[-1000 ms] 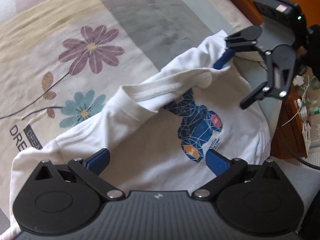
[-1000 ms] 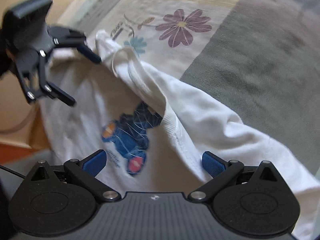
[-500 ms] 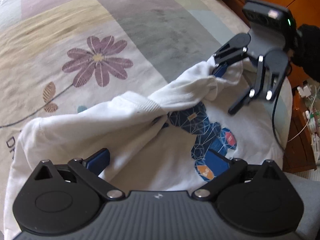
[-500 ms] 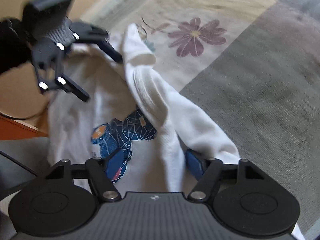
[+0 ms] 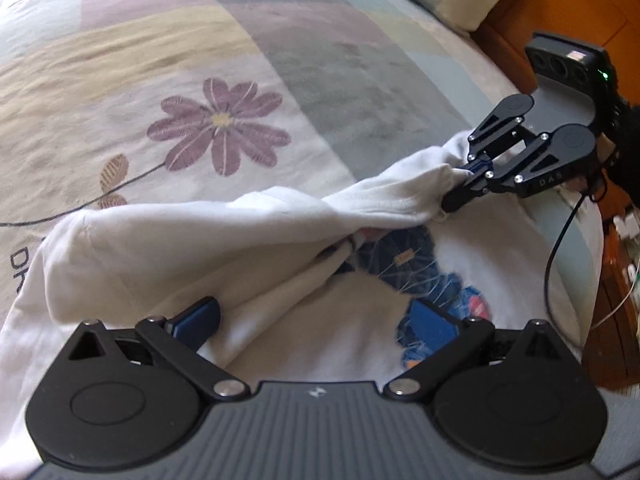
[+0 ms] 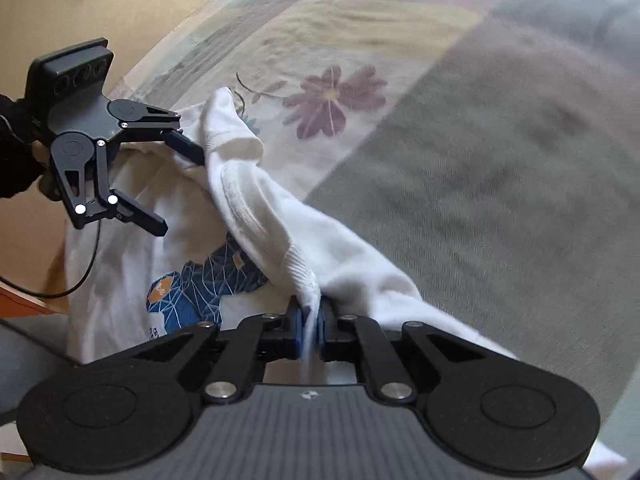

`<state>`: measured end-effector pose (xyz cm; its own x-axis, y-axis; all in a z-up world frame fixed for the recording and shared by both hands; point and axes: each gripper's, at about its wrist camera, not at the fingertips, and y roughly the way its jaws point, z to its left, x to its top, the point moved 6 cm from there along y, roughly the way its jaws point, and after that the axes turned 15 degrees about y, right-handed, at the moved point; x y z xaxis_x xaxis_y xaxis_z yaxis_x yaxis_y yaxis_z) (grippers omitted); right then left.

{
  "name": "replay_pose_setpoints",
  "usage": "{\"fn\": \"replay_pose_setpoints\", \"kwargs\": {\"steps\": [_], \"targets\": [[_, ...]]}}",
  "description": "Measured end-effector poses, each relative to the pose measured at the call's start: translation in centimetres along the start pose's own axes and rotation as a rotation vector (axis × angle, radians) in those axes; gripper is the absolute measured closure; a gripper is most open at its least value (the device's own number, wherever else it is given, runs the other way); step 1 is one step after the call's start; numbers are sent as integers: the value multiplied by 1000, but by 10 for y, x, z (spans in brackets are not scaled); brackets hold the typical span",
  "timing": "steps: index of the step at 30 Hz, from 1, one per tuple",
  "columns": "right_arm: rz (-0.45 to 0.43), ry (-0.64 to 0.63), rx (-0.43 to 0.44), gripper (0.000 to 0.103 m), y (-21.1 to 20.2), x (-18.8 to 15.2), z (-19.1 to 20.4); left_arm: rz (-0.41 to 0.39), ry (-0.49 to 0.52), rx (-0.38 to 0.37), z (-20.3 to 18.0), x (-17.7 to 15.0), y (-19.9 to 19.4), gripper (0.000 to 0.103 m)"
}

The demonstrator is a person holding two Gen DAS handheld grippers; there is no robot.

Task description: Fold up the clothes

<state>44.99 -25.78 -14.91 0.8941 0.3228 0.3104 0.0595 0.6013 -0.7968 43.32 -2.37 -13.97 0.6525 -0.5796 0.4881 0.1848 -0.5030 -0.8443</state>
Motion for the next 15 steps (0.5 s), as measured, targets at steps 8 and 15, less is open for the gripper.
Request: {"fn": "replay_pose_setpoints", "kwargs": {"steps": [8, 15], "targets": [[-83, 9, -79, 96, -12, 55, -24, -54, -46, 26, -9, 8, -3, 3], [-141, 46, -159, 97, -12, 99, -59, -114, -64, 59, -10, 16, -10, 3]]}}
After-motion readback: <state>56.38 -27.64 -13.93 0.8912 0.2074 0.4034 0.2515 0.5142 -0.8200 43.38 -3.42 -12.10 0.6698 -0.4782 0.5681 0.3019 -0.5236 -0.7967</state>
